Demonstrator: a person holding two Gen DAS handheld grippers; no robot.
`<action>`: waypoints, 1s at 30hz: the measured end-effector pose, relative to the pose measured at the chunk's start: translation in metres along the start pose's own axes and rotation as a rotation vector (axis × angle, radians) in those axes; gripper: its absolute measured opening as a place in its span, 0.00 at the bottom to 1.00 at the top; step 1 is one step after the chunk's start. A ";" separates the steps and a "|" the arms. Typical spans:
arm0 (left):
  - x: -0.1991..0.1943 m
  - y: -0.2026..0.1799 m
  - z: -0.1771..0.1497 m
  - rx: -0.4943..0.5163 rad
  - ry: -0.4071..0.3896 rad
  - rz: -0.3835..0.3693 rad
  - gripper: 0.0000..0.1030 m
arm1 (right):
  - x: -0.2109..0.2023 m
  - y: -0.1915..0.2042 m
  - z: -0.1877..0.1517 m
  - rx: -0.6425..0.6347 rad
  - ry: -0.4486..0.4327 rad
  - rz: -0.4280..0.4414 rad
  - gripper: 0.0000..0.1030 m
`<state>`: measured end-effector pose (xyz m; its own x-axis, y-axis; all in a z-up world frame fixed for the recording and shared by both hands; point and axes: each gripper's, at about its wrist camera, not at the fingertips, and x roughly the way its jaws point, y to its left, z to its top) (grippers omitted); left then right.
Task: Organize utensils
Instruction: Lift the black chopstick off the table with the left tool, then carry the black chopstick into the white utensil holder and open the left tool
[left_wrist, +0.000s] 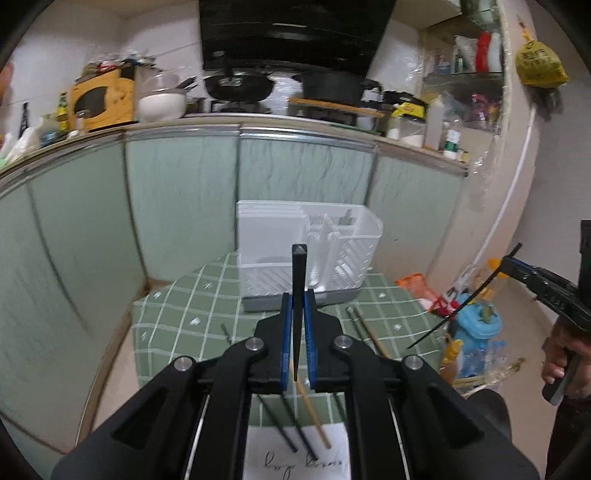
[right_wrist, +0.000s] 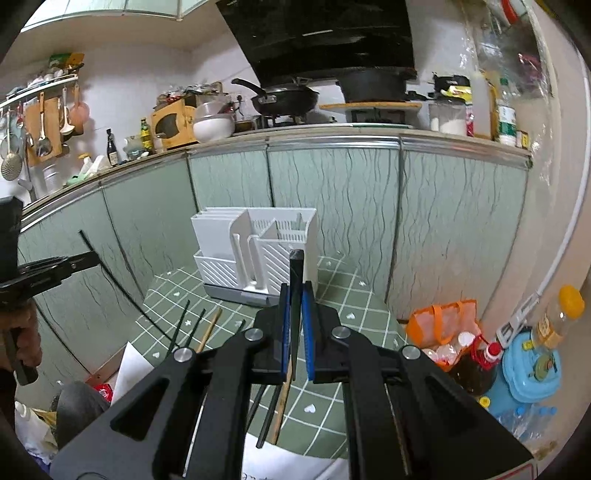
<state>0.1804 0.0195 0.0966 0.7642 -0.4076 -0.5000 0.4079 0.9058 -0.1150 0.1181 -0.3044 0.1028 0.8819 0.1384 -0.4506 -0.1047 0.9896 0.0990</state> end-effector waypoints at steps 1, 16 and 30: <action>0.003 -0.002 0.005 0.007 -0.001 -0.018 0.08 | 0.001 0.000 0.003 0.001 0.000 0.011 0.06; 0.045 -0.036 0.080 0.127 0.002 -0.211 0.08 | 0.037 -0.015 0.074 -0.040 0.021 0.170 0.06; 0.089 -0.042 0.179 0.143 -0.036 -0.278 0.08 | 0.084 -0.030 0.173 -0.073 -0.005 0.210 0.06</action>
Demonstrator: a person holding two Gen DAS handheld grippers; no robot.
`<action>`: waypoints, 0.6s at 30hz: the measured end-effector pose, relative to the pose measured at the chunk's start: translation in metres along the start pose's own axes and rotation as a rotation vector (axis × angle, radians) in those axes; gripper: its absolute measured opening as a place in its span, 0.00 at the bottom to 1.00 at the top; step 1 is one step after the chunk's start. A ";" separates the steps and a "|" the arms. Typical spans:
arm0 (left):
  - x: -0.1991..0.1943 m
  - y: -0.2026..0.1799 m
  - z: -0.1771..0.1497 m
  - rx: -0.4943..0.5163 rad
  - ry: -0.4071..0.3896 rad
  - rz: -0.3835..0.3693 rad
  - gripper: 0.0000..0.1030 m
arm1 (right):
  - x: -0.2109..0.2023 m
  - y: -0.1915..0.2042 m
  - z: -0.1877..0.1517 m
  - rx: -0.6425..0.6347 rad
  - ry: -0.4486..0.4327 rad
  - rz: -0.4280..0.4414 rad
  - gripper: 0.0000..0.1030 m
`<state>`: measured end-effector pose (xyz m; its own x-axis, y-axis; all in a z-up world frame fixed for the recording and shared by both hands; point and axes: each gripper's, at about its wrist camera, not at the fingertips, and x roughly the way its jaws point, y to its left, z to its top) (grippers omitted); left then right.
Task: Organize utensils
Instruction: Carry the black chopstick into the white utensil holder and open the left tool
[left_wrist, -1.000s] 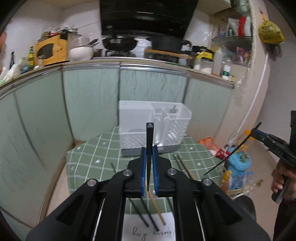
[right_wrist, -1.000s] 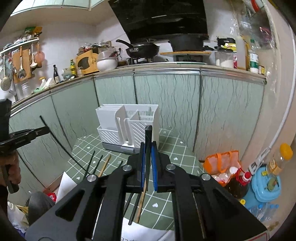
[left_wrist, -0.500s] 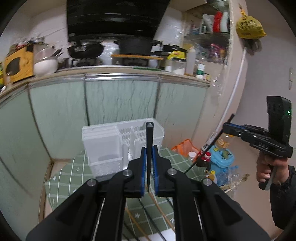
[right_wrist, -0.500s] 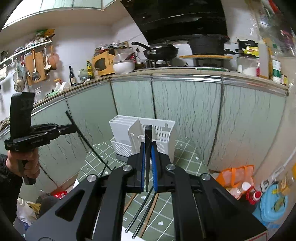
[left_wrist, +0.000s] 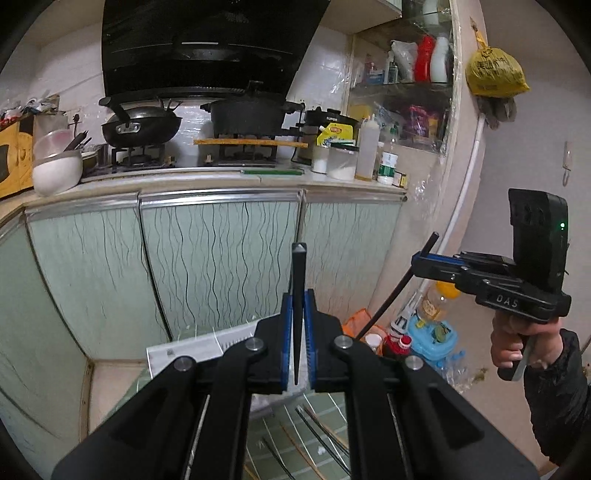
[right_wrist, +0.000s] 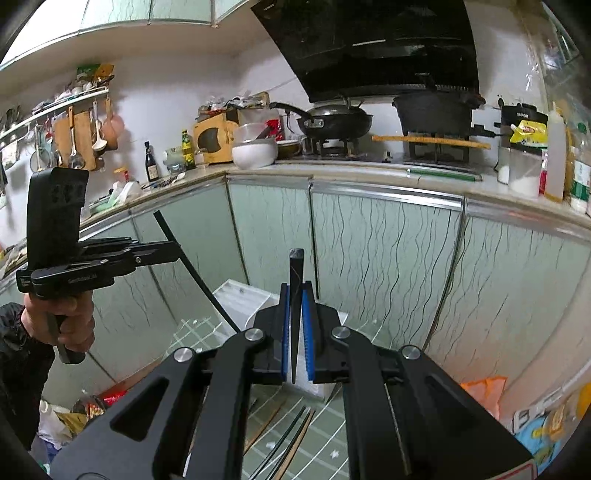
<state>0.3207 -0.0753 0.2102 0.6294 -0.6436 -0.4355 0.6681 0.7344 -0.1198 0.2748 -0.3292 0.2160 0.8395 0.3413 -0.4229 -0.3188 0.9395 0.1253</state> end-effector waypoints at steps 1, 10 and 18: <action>0.004 0.002 0.006 0.000 -0.001 -0.006 0.08 | 0.003 -0.002 0.005 -0.001 -0.003 -0.001 0.06; 0.041 0.023 0.011 0.010 0.010 -0.013 0.08 | 0.039 -0.025 0.015 0.000 -0.010 0.017 0.06; 0.076 0.029 -0.018 0.051 0.021 0.015 0.08 | 0.081 -0.043 -0.026 0.014 0.012 0.027 0.06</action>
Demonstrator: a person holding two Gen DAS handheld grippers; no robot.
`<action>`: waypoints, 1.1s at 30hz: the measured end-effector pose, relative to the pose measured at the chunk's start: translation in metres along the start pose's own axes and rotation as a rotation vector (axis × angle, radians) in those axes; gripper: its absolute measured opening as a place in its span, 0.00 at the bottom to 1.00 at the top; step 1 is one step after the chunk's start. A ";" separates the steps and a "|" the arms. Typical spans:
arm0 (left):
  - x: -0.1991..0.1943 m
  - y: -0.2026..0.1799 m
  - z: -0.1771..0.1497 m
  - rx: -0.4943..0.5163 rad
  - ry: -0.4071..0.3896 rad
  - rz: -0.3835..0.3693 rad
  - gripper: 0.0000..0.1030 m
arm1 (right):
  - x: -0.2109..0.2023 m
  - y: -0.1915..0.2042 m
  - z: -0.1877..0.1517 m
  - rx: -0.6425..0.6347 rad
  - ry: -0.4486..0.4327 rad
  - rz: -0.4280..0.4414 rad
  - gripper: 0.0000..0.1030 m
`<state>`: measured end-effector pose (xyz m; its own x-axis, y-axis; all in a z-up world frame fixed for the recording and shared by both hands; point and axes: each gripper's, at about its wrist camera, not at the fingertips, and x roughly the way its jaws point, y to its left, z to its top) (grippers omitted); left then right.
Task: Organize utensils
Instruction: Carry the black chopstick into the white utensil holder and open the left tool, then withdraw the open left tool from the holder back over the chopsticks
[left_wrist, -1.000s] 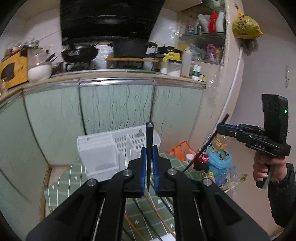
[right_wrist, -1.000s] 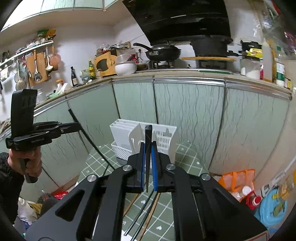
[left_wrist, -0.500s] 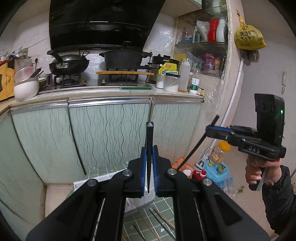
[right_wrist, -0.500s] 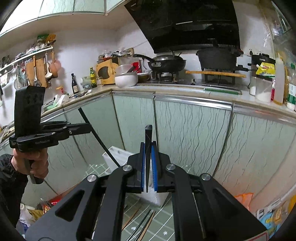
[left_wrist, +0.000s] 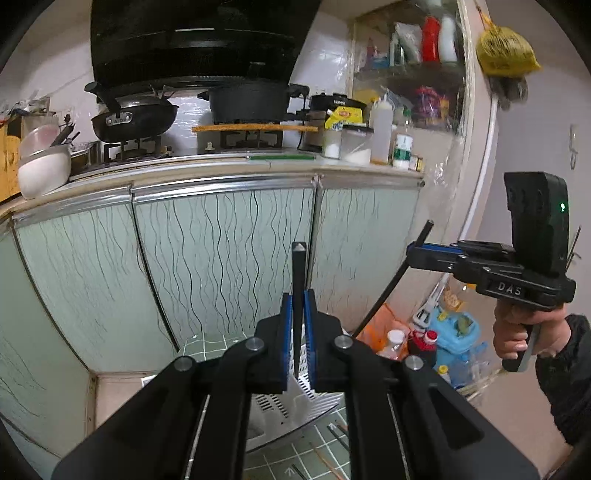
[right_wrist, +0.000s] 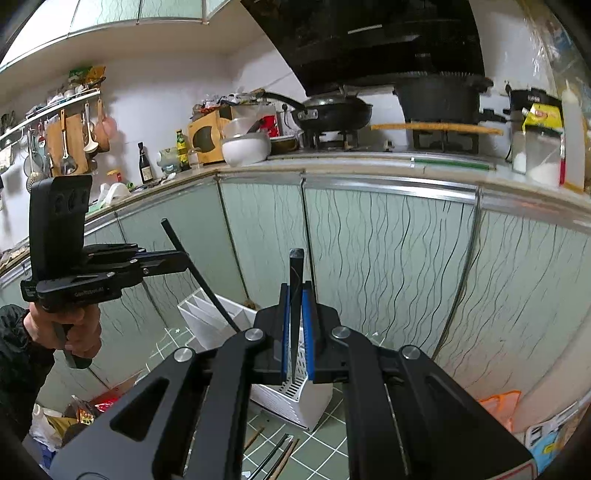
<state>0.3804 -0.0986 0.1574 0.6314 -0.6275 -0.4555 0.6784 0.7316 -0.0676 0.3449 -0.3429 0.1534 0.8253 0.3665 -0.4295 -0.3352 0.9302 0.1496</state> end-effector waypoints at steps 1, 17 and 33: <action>0.004 -0.001 -0.004 0.006 0.000 0.001 0.08 | 0.002 -0.001 -0.004 0.002 0.003 0.003 0.06; 0.018 -0.005 -0.027 0.030 -0.011 0.079 0.89 | 0.012 0.003 -0.035 -0.053 0.016 -0.034 0.77; -0.058 -0.025 -0.056 0.030 -0.063 0.291 0.96 | -0.047 0.034 -0.060 -0.047 -0.005 -0.136 0.93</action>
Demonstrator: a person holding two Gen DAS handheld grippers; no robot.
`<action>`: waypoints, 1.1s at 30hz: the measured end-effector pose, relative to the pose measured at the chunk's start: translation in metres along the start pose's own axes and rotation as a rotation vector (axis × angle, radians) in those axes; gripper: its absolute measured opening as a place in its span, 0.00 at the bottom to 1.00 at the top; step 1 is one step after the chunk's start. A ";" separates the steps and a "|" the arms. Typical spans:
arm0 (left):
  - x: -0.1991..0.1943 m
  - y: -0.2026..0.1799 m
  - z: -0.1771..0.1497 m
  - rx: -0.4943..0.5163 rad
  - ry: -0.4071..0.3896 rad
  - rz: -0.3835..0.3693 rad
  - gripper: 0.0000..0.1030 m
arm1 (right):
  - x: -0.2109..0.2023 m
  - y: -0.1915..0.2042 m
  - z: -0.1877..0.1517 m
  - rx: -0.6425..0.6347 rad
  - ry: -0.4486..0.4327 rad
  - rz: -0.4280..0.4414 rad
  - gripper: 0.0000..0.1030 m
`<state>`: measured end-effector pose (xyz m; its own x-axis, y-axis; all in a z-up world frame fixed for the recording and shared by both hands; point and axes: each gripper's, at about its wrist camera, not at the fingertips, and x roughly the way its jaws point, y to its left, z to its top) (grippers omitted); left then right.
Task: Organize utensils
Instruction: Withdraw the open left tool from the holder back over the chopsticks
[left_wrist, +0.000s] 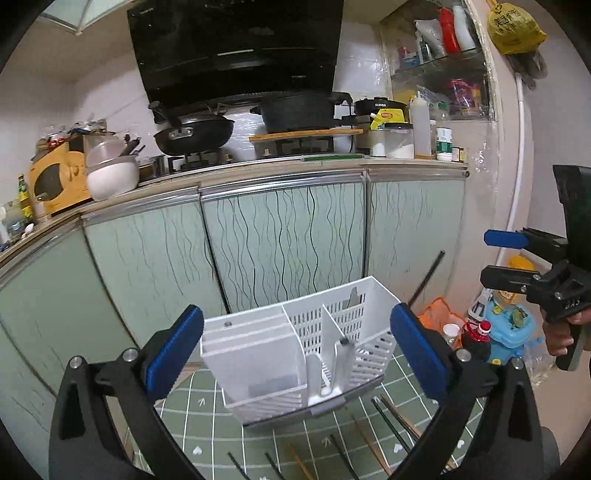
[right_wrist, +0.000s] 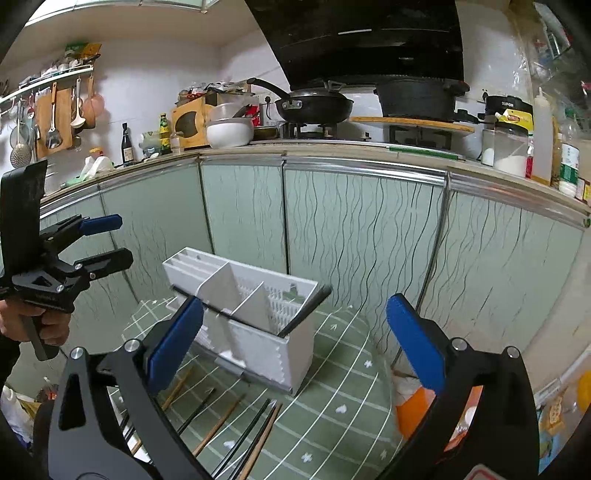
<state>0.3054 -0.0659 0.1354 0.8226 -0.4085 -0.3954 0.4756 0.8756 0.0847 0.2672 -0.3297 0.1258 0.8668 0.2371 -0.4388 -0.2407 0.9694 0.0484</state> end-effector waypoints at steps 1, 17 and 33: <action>-0.007 -0.001 -0.004 0.004 -0.005 0.014 0.96 | -0.003 0.002 -0.003 -0.001 0.003 -0.005 0.93; -0.063 -0.002 -0.071 -0.062 -0.008 0.148 0.96 | -0.041 0.034 -0.068 -0.010 0.023 -0.073 0.93; -0.071 -0.016 -0.139 -0.114 0.033 0.268 0.96 | -0.053 0.059 -0.132 -0.010 0.075 -0.106 0.93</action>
<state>0.1958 -0.0147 0.0351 0.9028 -0.1519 -0.4024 0.2033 0.9752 0.0879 0.1496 -0.2938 0.0332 0.8528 0.1273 -0.5065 -0.1541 0.9880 -0.0111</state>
